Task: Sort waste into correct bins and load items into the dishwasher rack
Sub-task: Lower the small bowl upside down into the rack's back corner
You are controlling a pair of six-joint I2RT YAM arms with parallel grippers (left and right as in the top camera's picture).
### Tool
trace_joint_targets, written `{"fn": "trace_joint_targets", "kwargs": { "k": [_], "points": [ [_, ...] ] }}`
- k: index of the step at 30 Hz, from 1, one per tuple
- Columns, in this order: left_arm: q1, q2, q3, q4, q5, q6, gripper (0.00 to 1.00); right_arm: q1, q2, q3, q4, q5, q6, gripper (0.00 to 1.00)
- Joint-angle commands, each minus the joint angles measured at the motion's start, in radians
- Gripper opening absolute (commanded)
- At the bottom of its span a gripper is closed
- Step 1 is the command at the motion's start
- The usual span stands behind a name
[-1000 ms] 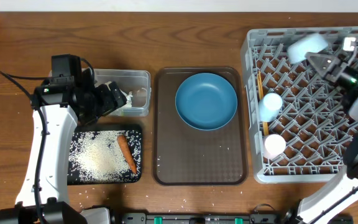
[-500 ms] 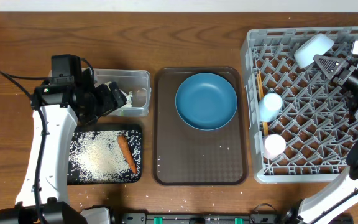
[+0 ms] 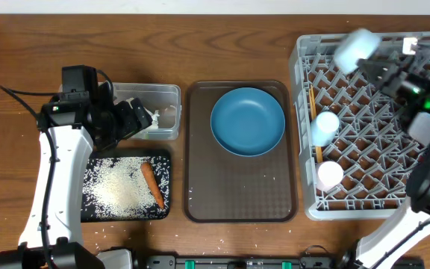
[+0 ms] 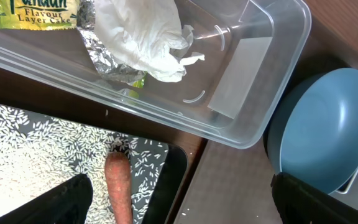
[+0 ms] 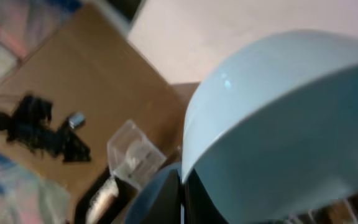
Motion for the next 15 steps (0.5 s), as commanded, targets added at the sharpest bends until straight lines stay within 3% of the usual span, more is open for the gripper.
{"fn": "trace_joint_targets", "kwargs": {
  "k": [1, 6, 15],
  "points": [
    [0.004, 0.0, 0.005, -0.003, -0.01, 0.01, 0.94, 0.037, 0.001, 0.005, 0.086, -0.019, 0.146, 0.01],
    [0.004, 0.0, 0.005, -0.003, -0.01, 0.01, 0.95, 0.063, 0.003, 0.003, 0.023, -0.055, 0.048, 0.01],
    [0.004, 0.0, 0.005, -0.003, -0.01, 0.01, 0.94, 0.043, 0.003, 0.002, -0.401, -0.039, -0.322, 0.01]
  ]
}}
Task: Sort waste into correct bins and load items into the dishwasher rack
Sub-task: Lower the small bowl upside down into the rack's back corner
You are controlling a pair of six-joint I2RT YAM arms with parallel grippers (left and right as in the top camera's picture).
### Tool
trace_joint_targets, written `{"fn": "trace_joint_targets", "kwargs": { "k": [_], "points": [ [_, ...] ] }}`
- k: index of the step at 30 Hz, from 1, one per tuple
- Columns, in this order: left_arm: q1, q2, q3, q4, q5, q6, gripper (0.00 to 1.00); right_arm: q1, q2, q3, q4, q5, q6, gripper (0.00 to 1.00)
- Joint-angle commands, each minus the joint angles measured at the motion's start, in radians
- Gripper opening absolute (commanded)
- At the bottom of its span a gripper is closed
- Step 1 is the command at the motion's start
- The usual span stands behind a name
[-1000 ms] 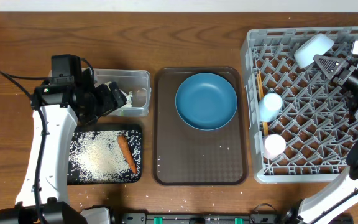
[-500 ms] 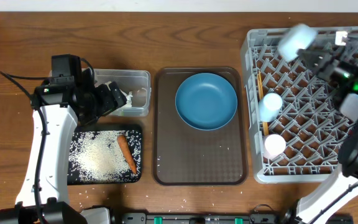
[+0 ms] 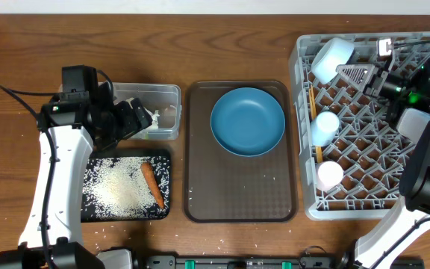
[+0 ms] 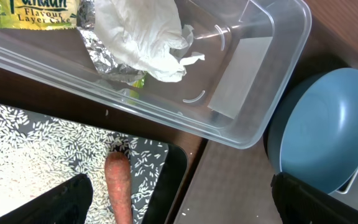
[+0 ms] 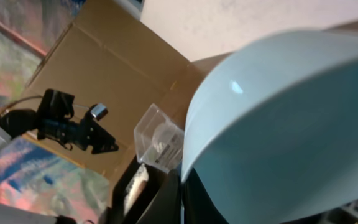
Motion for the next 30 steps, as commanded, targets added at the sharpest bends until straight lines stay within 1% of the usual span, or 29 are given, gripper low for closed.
{"fn": "trace_joint_targets", "kwargs": {
  "k": [1, 5, 14, 20, 21, 22, 23, 27, 28, 30],
  "points": [
    [0.004, 0.0, 0.005, -0.003, -0.01, 0.01, 0.94, -0.013, 0.001, 0.003, -0.047, -0.002, -0.175, 0.01],
    [0.004, 0.0, 0.005, -0.003, -0.01, 0.01, 0.94, -0.049, 0.001, 0.003, -0.047, -0.002, -0.17, 0.01],
    [0.004, 0.0, 0.005, -0.003, -0.01, 0.01, 0.94, -0.121, 0.001, 0.002, -0.12, -0.002, -0.175, 0.01],
    [0.004, 0.0, 0.005, -0.003, -0.01, 0.01, 0.94, -0.144, 0.001, -0.002, -0.135, -0.002, -0.175, 0.04],
    [0.004, 0.0, 0.005, -0.003, -0.01, 0.01, 0.94, -0.15, 0.001, -0.002, -0.15, -0.002, -0.175, 0.1],
    [0.004, 0.0, 0.005, -0.003, -0.01, 0.01, 0.94, -0.154, 0.001, -0.003, -0.156, -0.002, -0.175, 0.2],
    [0.004, 0.0, 0.005, -0.003, -0.01, 0.01, 0.95, -0.161, 0.001, -0.004, -0.164, -0.002, -0.175, 0.24],
    [0.004, 0.0, 0.005, -0.003, -0.01, 0.01, 0.94, -0.189, 0.001, -0.011, -0.169, -0.002, -0.175, 0.25],
    [0.004, 0.0, 0.005, -0.003, -0.01, 0.01, 0.94, -0.196, 0.001, -0.013, -0.169, -0.002, -0.175, 0.28],
    [0.004, 0.0, 0.005, -0.003, -0.01, 0.01, 0.94, -0.213, 0.001, -0.015, -0.173, -0.002, -0.175, 0.29]
  ]
}}
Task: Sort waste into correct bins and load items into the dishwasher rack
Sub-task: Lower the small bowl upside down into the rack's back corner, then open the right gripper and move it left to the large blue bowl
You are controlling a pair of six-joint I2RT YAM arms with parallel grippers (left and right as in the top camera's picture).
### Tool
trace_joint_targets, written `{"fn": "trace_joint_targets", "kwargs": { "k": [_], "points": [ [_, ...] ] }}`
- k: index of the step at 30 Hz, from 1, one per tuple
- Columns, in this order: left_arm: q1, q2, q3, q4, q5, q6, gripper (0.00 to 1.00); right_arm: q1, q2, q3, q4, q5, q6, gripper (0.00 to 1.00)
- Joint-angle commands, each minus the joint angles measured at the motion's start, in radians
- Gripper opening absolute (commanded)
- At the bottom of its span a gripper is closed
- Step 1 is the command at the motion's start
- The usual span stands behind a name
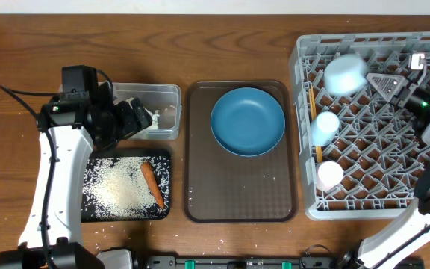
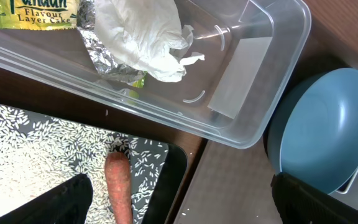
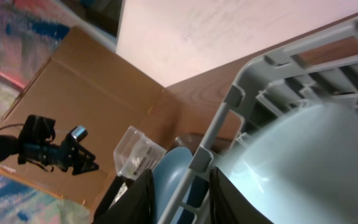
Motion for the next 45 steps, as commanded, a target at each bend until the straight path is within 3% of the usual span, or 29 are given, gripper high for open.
{"fn": "trace_joint_targets", "kwargs": {
  "k": [1, 4, 10, 18, 29, 36, 45],
  "points": [
    [0.004, 0.0, 0.005, -0.003, -0.01, 0.01, 0.95, -0.033, 0.001, -0.012, -0.012, -0.008, -0.016, 0.29],
    [0.004, 0.0, 0.005, -0.003, -0.01, 0.01, 0.94, -0.058, 0.001, -0.012, -0.036, -0.009, -0.016, 0.35],
    [0.004, 0.0, 0.005, -0.003, -0.01, 0.01, 0.94, -0.082, 0.001, -0.012, -0.043, -0.01, 0.024, 0.36],
    [0.004, 0.0, 0.005, -0.003, -0.01, 0.01, 0.95, 0.019, 0.001, -0.012, 0.018, 0.027, 0.124, 0.38],
    [0.004, 0.0, 0.005, -0.003, -0.01, 0.01, 0.94, 0.185, 0.001, 0.022, 0.707, 0.097, 0.758, 0.44],
    [0.004, 0.0, 0.005, -0.003, -0.01, 0.01, 0.94, 0.226, 0.001, 0.081, 0.721, 0.098, 0.989, 0.42],
    [0.004, 0.0, 0.005, -0.003, -0.01, 0.01, 0.94, 0.3, -0.012, 0.164, 0.72, 0.128, 1.115, 0.43]
  ]
}}
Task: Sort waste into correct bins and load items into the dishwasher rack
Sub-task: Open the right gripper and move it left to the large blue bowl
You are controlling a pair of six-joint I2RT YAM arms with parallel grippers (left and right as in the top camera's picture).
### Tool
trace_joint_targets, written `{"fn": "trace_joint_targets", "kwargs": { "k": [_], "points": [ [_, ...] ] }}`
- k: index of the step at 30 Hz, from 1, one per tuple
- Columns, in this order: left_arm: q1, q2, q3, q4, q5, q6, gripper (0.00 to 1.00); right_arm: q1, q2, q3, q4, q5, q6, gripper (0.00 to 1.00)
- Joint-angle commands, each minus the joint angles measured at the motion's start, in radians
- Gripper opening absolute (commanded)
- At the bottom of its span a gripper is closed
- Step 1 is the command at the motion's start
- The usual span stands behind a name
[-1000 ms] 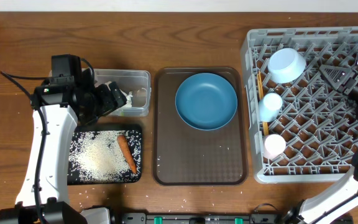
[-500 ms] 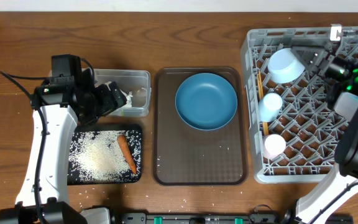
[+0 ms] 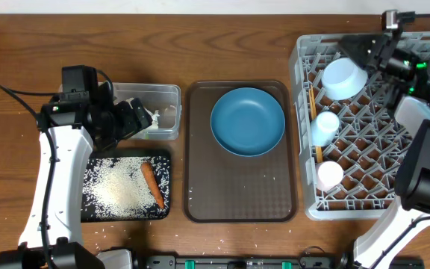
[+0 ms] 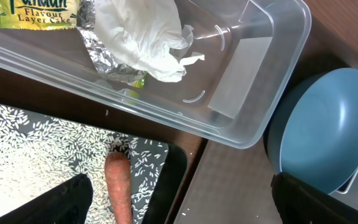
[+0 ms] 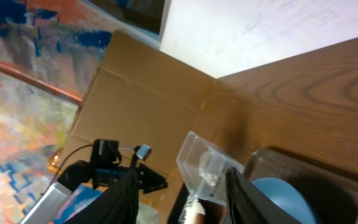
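A pale blue bowl (image 3: 343, 77) lies tilted in the back left corner of the grey dishwasher rack (image 3: 302, 153). My right gripper (image 3: 358, 47) hangs open just behind it, holding nothing; in the right wrist view its fingers (image 5: 127, 193) stand wide apart. A blue plate (image 3: 248, 121) sits on the brown tray (image 3: 239, 196). My left gripper (image 3: 136, 118) is open and empty over the front edge of the clear waste bin (image 3: 166, 93). A carrot (image 4: 118, 186) lies on the black tray (image 3: 99, 209) among rice.
Two white cups (image 3: 325, 123) stand along the rack's left side next to an orange stick (image 3: 313, 101). The clear bin holds crumpled tissue (image 4: 145, 34), foil and a green wrapper. Rice grains lie scattered near the table's front edge.
My right gripper has left the pale blue bowl and now hangs behind the rack's back left corner, open and empty. The bowl stays in the rack. The left arm has not moved.
My right gripper first held the pale blue bowl above the back of the rack, then over its back left corner. Then the bowl sat in the rack with the fingers spread around it. Now the gripper is clear of it. The left arm stayed still.
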Motion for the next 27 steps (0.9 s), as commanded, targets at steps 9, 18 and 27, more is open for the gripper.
{"fn": "trace_joint_targets", "kwargs": {
  "k": [9, 18, 27],
  "points": [
    [0.004, 0.0, 0.005, -0.003, -0.01, 0.01, 0.94, 0.162, -0.109, 0.051, -0.277, 0.159, -0.077, 0.43],
    [0.004, 0.0, 0.005, -0.003, -0.01, 0.01, 0.94, 0.343, -0.411, 0.058, -1.35, 0.81, -0.942, 0.44],
    [0.004, 0.0, 0.005, -0.003, -0.01, 0.01, 0.94, 0.698, -0.542, 0.057, -1.696, 1.306, -1.332, 0.56]
  ]
}}
